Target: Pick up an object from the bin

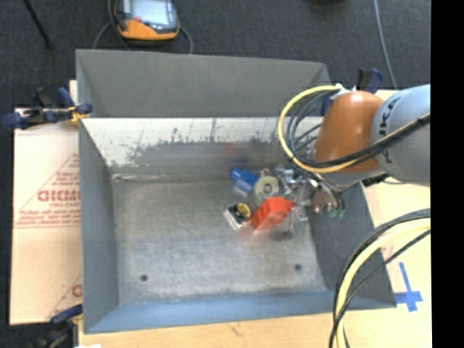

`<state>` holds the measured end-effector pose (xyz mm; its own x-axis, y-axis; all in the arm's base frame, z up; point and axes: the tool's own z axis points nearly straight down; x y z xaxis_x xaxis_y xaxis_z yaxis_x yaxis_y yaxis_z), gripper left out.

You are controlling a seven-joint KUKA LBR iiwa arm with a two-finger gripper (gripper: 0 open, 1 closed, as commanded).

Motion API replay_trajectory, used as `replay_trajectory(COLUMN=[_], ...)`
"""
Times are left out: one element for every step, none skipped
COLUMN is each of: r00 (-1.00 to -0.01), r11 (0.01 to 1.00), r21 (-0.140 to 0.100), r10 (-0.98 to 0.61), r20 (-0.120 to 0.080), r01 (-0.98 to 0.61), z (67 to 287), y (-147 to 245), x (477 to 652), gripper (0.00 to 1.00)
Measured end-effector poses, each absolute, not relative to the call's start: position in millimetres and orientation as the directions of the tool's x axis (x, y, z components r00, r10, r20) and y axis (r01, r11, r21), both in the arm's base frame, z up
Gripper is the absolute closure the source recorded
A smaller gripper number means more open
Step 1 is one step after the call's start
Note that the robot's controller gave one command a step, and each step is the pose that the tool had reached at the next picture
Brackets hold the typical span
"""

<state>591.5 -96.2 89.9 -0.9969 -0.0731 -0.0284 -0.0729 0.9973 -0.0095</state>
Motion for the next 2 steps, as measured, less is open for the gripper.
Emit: replay_trajectory(r00=[-0.985, -0.984], r11=[0.985, 0.985], r21=[0.006, 0.007], r10=[0.171, 0.172], r20=[-0.007, -0.041], r01=[0.171, 0.172], z=[79.7, 85.7], y=[-98.3, -99.2], x=[618.4, 626.0], gripper=[0.0, 1.0])
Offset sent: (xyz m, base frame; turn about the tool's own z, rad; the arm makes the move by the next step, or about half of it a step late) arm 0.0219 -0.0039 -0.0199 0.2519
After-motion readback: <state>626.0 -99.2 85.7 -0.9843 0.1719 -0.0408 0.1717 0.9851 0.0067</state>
